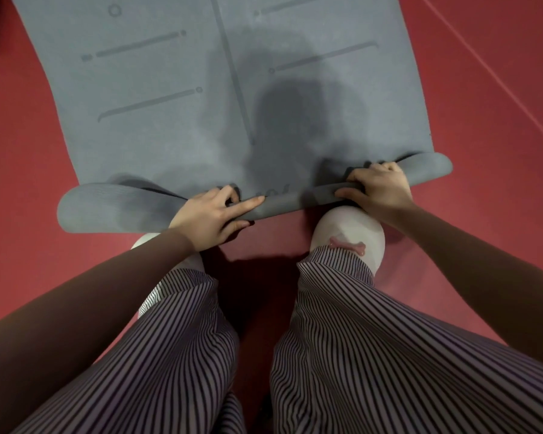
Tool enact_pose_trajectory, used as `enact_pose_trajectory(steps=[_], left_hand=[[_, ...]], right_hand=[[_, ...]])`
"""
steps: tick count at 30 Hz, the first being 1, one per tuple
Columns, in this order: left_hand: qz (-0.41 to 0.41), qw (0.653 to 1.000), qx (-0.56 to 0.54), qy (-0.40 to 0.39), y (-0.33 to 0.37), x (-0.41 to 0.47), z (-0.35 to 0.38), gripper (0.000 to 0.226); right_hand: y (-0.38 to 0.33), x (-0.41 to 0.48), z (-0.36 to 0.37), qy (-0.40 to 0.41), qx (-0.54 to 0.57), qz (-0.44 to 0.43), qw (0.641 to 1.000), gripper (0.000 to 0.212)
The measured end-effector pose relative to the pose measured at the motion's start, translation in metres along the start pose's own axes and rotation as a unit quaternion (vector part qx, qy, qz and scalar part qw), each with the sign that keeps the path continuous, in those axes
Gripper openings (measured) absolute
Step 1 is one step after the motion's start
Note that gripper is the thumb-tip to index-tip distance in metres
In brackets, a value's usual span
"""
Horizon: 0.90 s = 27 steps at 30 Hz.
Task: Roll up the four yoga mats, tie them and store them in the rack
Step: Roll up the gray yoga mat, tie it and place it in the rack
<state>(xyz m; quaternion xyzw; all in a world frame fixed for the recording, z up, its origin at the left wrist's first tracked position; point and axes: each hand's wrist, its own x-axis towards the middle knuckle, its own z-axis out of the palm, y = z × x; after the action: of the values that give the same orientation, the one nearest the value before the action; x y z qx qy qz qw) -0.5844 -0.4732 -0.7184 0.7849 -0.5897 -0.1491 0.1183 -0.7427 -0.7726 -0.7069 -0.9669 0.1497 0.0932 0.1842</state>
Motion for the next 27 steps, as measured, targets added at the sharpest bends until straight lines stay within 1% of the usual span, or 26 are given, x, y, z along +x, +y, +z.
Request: enact_pose_trajectory(steps=[2,4,6,9,13,16,19,21,22,24,25,26,27], left_hand=[[-0.001,1.0,0.007,0.004,0.001,0.0,0.0,0.046],[-0.005,1.0,0.015,0.008,0.001,-0.001,0.0,0.046],[-0.014,1.0,0.016,0.003,0.001,-0.001,-0.001,0.046],[-0.037,0.999,0.027,-0.013,0.003,0.001,-0.004,0.049],[-0.052,0.998,0.03,-0.026,0.004,0.002,-0.006,0.052],[-0.061,0.997,0.034,-0.034,0.007,0.001,-0.007,0.053],[-0.1,0.992,0.013,-0.079,0.007,0.003,-0.015,0.056],[-0.156,0.977,-0.049,-0.138,0.002,0.004,-0.022,0.058],[-0.189,0.965,-0.09,-0.159,-0.001,0.003,-0.024,0.055],[-0.244,0.941,-0.145,-0.183,-0.004,0.004,-0.028,0.031],[-0.245,0.942,-0.145,-0.176,-0.005,0.005,-0.032,0.031],[-0.233,0.949,-0.134,-0.166,-0.006,0.002,-0.036,0.038],[-0.213,0.958,-0.113,-0.156,-0.007,-0.003,-0.04,0.05]], right_hand=[[0.003,0.009,-0.005,-0.031,0.011,0.017,0.999,0.058],[0.006,0.015,-0.008,-0.06,0.058,0.051,0.995,0.044],[0.006,0.017,-0.007,-0.063,0.084,0.06,0.993,0.04],[0.006,0.022,-0.007,-0.045,0.105,0.055,0.992,0.043],[0.005,0.024,-0.004,-0.024,0.045,0.009,0.999,0.055],[0.006,0.022,0.0,-0.014,0.017,-0.013,1.0,0.054],[0.009,0.023,0.002,-0.001,-0.001,-0.027,1.0,0.053],[0.008,0.025,0.002,-0.011,0.002,-0.022,1.0,0.052],[0.008,0.026,0.001,-0.024,0.009,-0.015,1.0,0.053],[0.006,0.03,-0.001,-0.045,0.024,-0.008,0.999,0.055],[0.006,0.031,-0.002,-0.051,0.029,-0.006,0.998,0.055],[0.006,0.031,-0.002,-0.053,0.033,-0.005,0.998,0.053],[0.007,0.031,-0.002,-0.053,0.036,-0.004,0.998,0.049]])
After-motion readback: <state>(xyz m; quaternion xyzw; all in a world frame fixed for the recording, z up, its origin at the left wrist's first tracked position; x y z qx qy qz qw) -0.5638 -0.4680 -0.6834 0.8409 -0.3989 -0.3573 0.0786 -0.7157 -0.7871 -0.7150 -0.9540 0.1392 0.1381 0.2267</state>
